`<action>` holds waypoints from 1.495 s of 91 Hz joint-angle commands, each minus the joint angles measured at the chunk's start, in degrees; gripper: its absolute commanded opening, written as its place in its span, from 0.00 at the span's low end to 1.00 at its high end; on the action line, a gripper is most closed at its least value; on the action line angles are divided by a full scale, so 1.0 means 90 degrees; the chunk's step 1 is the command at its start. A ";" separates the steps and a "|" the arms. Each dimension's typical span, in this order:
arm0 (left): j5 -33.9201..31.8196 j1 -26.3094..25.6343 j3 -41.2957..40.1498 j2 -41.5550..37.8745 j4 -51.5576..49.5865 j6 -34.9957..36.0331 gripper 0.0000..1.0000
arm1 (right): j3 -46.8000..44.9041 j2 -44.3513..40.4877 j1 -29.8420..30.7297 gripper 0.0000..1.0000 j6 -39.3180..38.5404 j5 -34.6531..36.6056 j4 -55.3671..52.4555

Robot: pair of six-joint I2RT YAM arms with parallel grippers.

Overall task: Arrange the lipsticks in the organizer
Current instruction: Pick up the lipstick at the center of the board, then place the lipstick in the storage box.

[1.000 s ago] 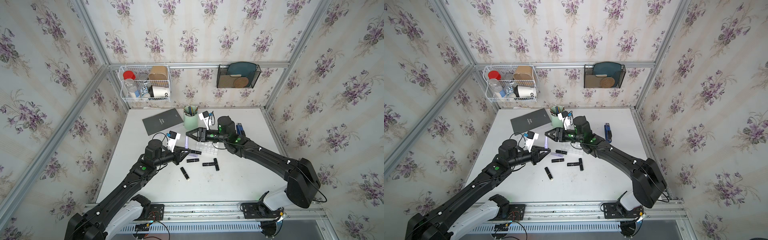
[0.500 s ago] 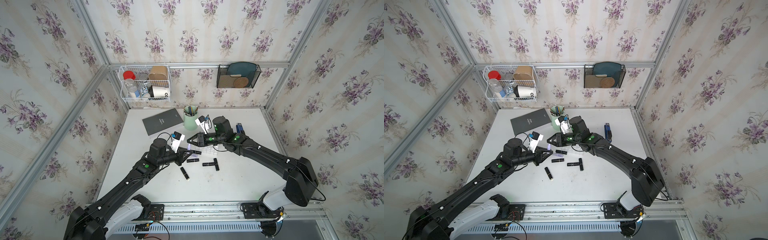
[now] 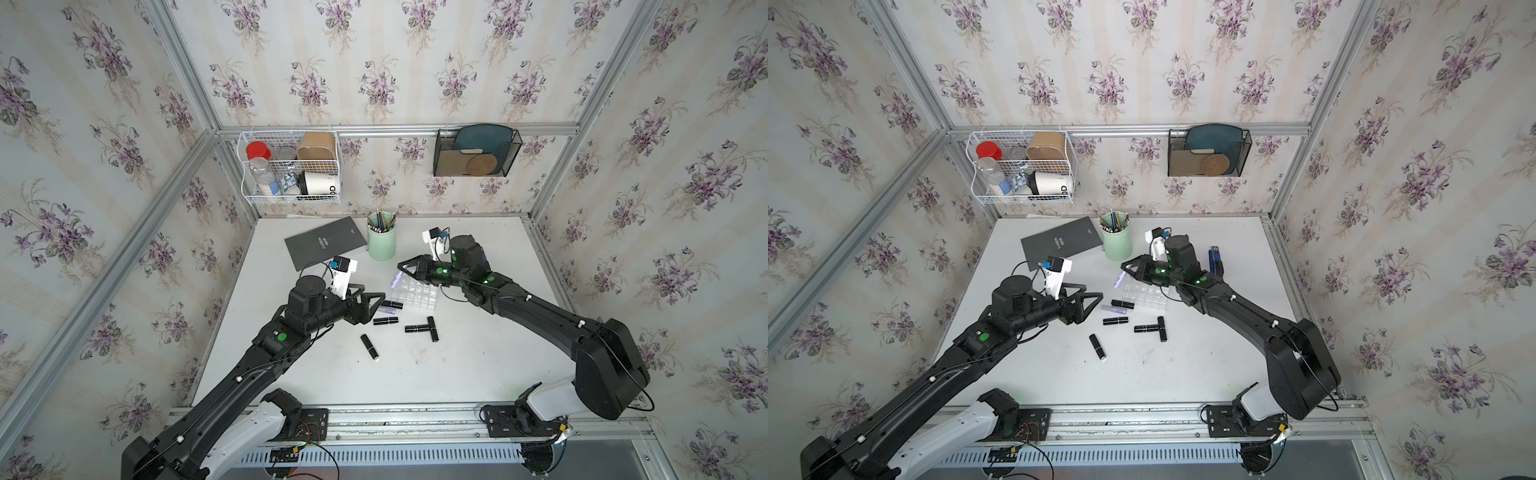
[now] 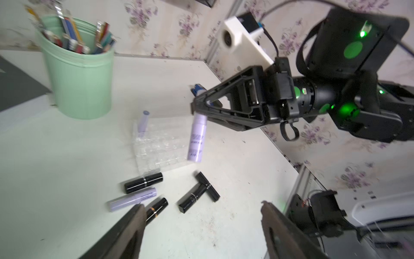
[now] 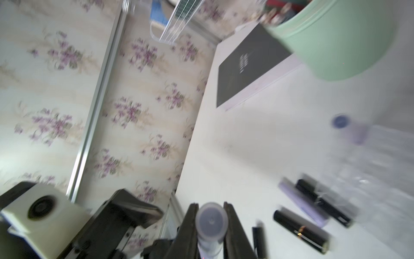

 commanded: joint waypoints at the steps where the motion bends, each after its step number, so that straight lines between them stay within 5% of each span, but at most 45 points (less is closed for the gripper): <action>1: -0.2349 0.0075 0.0180 -0.0190 -0.1166 -0.0195 0.90 | -0.0067 -0.0211 0.0025 0.10 -0.0576 0.2419 -0.0011; 11: -0.3653 0.0106 0.0224 -0.0286 -0.1744 -0.0755 0.93 | -0.0173 -0.0200 0.0534 0.09 -0.1633 0.4890 0.0129; 20: -0.4095 0.0171 0.0014 -0.0337 -0.1948 -0.1265 0.91 | -0.0122 0.0288 0.0824 0.09 -0.2164 0.5659 0.0485; 60: -0.3629 0.0307 -0.0279 0.0011 -0.1591 -0.1186 0.84 | 0.0806 0.2092 0.1106 0.08 -0.2458 0.5782 0.0816; 136: -0.3324 0.0504 -0.0570 -0.0214 -0.1388 -0.1393 0.83 | 0.0682 0.2624 0.1109 0.10 -0.2232 0.5826 0.0850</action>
